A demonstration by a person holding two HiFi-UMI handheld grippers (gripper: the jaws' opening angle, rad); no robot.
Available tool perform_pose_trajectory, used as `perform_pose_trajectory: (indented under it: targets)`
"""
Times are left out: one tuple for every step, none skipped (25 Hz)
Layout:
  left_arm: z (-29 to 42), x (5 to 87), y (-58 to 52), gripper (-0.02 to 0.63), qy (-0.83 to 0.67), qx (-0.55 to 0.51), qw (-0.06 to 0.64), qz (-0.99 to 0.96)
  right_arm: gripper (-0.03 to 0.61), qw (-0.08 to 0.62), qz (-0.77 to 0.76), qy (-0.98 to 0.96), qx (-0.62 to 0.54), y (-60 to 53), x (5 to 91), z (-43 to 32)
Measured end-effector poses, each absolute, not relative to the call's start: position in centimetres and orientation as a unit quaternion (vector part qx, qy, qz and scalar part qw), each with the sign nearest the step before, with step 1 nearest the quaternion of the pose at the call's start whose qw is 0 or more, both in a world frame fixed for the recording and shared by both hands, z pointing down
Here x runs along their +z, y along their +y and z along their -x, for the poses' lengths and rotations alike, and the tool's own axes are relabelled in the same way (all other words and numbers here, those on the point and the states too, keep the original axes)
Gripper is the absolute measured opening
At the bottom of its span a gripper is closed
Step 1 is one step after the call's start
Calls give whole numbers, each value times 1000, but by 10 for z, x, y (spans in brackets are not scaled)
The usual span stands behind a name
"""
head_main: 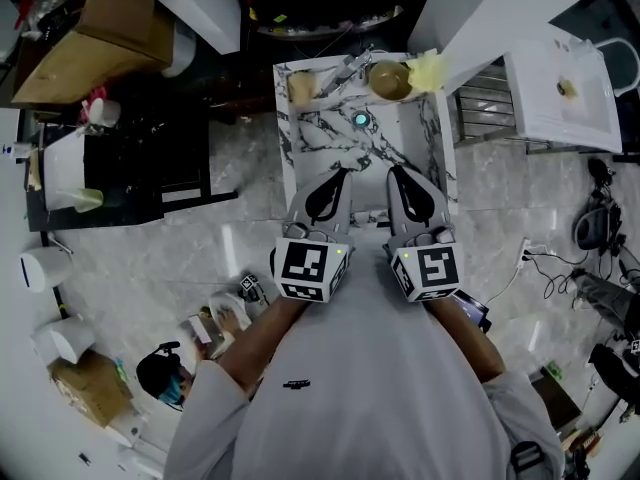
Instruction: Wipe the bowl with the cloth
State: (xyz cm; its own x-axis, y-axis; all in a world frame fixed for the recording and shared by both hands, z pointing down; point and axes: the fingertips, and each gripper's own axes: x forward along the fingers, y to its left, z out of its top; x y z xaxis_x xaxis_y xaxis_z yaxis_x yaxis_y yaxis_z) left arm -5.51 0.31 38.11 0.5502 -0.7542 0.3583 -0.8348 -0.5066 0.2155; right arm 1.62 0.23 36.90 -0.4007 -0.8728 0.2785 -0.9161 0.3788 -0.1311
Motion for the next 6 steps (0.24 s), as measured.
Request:
perform_pose_trajectory:
  targets:
    - [56, 381, 3, 3, -462, 109, 184, -860, 17, 82, -540, -827, 133, 2, 369, -15]
    - [57, 381, 3, 3, -463, 108, 185, -860, 17, 83, -540, -827, 133, 2, 369, -14]
    - [57, 380, 3, 3, -463, 108, 185, -860, 17, 84, -539, -828, 133, 3, 369, -14]
    - [57, 380, 4, 3, -463, 107, 185, -860, 17, 86, -538, -828, 133, 3, 369, -13]
    - [58, 379, 4, 3, -463, 106, 184, -860, 16, 87, -538, -828, 133, 3, 369, -12]
    - [58, 379, 3, 3, -463, 106, 184, -861, 17, 88, -537, -828, 132, 3, 369, -11]
